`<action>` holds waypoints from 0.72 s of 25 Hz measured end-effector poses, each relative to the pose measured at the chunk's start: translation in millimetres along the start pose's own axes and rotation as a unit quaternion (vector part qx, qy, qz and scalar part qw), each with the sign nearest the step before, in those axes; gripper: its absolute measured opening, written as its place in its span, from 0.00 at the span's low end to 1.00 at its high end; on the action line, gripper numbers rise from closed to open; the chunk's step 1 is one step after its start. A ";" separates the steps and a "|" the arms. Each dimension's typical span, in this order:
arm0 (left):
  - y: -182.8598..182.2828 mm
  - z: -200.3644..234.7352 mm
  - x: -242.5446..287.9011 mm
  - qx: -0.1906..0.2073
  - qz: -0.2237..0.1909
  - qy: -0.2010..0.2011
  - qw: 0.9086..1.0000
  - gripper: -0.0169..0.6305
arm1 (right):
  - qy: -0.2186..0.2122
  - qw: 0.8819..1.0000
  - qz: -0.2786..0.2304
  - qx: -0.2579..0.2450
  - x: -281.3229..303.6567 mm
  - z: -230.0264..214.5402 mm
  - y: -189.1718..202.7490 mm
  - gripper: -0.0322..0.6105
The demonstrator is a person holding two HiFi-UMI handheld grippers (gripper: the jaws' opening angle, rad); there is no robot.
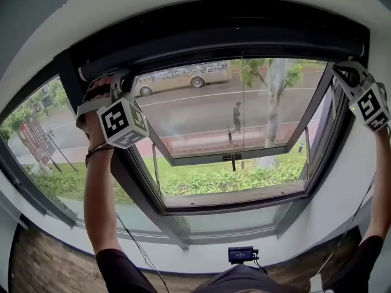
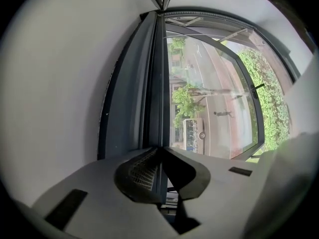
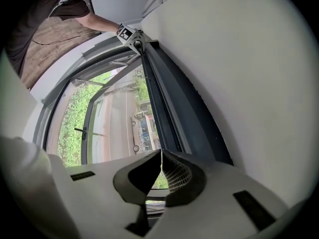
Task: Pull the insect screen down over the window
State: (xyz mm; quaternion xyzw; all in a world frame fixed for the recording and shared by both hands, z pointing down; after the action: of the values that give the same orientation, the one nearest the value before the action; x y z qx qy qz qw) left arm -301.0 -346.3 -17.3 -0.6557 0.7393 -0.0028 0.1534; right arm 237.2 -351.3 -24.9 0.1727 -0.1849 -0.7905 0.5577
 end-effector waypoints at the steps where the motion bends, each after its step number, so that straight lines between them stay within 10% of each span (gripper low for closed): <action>1: 2.5 0.4 1.3 0.001 -0.004 0.007 1.000 0.07 | 0.002 1.000 0.001 0.001 -0.7 -0.1 -0.1 0.06; 18: 8.0 4.2 -4.7 0.023 0.011 0.032 0.999 0.07 | -0.001 0.995 0.047 -0.092 24.0 -12.1 -10.4 0.07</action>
State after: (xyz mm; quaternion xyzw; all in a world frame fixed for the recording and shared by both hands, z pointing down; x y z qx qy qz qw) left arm -307.4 -339.8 -21.9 -0.6431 0.7510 -0.0393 0.1445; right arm 226.8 -371.9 -42.1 0.1114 -0.1196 -0.7770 0.6079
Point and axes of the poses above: the fingertips, and each gripper's own axes: x forward along the fingers, z to its left, y out of its underside, the point moved 10 cm from there along -x, backward along the fingers, and after that the axes turned 14 degrees about x, right-handed, at the moved point
